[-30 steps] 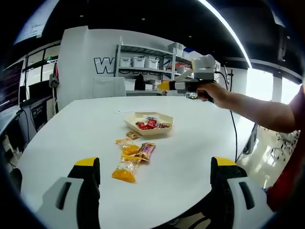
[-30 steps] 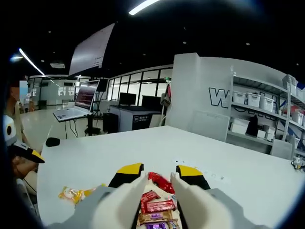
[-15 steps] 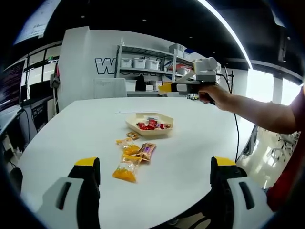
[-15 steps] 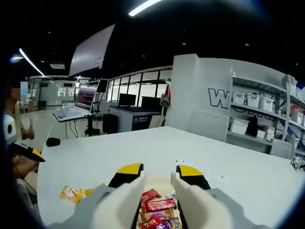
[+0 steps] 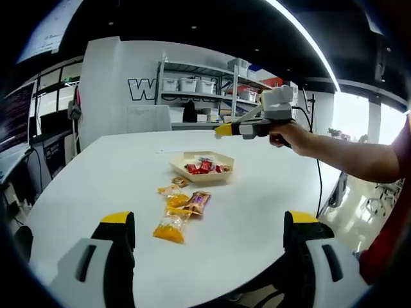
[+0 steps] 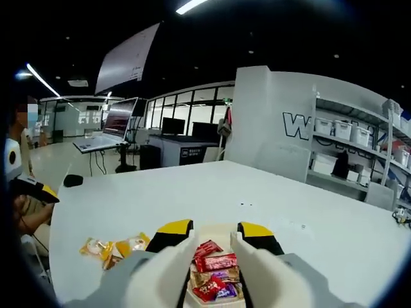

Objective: Place the target food into the container with the food tongs after gripping and lifting it, then release it inside without dropping or visibly crushing the food.

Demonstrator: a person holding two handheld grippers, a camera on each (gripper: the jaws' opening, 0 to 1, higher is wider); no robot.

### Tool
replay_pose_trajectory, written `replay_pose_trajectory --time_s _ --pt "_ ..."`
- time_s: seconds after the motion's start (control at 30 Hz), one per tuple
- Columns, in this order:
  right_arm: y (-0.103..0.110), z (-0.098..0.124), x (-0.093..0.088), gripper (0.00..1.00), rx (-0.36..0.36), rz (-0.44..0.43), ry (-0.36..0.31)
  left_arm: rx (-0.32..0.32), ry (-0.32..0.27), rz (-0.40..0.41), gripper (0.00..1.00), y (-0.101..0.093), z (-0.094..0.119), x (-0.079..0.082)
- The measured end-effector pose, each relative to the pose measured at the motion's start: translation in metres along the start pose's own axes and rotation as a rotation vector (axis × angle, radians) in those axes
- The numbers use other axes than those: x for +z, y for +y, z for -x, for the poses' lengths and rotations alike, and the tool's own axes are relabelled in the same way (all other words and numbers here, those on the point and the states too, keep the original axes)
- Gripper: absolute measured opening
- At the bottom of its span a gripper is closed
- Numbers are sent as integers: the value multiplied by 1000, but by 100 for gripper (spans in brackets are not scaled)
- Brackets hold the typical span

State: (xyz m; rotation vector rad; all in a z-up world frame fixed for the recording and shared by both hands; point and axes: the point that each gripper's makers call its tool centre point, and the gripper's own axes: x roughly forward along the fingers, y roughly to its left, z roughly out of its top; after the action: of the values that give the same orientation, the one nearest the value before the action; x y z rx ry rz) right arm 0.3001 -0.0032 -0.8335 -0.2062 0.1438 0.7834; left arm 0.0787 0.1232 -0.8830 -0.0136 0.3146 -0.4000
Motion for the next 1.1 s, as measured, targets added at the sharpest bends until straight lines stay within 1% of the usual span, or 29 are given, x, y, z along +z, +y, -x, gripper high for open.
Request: replay_pose_trajectory --time_s 0.07,0.17,0.2,0.3,0.37,0.43,0.53,0.6,0.7,0.73,0.77,0.83,0.93,1.1 --pt "0 0 -1 22 5 -3 3 0 1 -1 94 0 0 0" --pt "7 1 -3 22 29 -31 4 -3 -1 0 94 -2 0 0" --pt "15 1 -5 22 61 -76 2 -4 0 -3 94 -3 0 0" --pt "25 0 -10 22 105 -143 -1 -5 5 -5 94 -4 -1 -1" --pt "30 0 -15 22 111 -137 5 -8 7 -6 94 -5 -1 -1" --pt "42 -1 -21 22 151 -145 15 -10 7 -8 94 -6 -1 -1" --pt "56 -4 -31 22 169 -120 39 -8 12 -11 94 -5 -1 -2" --pt "65 -7 -35 22 194 -129 51 -8 12 -10 94 -5 -1 -1" --pt "74 -9 -40 22 210 -119 59 -5 12 -12 94 -4 0 -1" --pt "81 -11 -43 22 232 -127 69 -5 14 -12 94 -4 -1 -1" --pt "84 -11 -44 22 238 -126 70 -5 14 -11 94 -4 -1 -2" --pt "94 -14 -49 22 251 -110 80 -5 16 -8 94 -4 -2 -2" --pt "101 -17 -55 22 264 -98 93 -9 19 -11 94 -5 -3 -3" --pt "103 -22 -62 23 271 -106 110 -12 29 -15 94 -5 -3 -6"
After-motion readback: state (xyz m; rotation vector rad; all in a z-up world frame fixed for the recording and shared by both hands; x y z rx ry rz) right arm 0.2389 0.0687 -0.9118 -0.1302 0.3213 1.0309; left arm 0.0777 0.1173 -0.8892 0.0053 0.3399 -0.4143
